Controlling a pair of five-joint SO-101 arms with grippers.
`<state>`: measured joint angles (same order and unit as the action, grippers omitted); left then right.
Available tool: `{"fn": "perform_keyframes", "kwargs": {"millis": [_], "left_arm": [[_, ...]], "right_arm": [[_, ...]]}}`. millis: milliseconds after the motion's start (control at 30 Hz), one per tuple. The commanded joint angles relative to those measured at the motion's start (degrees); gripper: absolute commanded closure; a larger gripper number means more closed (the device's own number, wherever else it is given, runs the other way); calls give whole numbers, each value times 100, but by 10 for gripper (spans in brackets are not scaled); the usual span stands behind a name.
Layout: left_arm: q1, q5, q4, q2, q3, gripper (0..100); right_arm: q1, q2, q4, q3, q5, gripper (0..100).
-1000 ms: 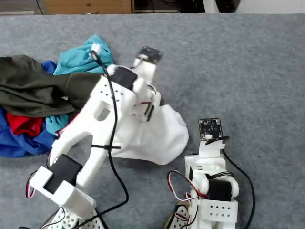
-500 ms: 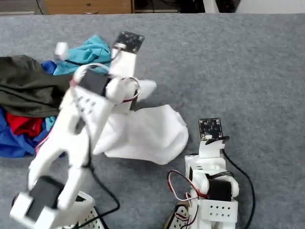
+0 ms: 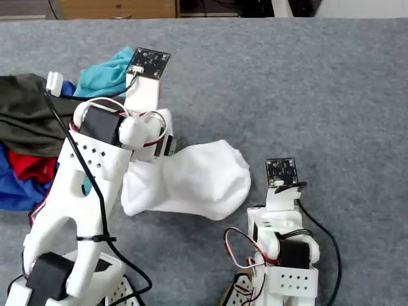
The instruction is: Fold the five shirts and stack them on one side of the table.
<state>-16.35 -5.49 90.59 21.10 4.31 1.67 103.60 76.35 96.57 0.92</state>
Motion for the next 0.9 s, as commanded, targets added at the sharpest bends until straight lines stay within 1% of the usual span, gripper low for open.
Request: {"fn": "perform_keyframes", "kwargs": {"millis": [0, 433, 600, 867], "left_arm": [[62, 26, -79, 233, -18, 804], [53, 26, -62, 259, -88, 804], [53, 35, 220, 259, -492, 804], [53, 26, 237, 259, -519, 804]], "right_arm": [[-84, 611, -62, 13, -35, 995], [-84, 611, -62, 13, -35, 995], [-84, 611, -62, 13, -35, 995], [-84, 611, -62, 13, -35, 995]]}}
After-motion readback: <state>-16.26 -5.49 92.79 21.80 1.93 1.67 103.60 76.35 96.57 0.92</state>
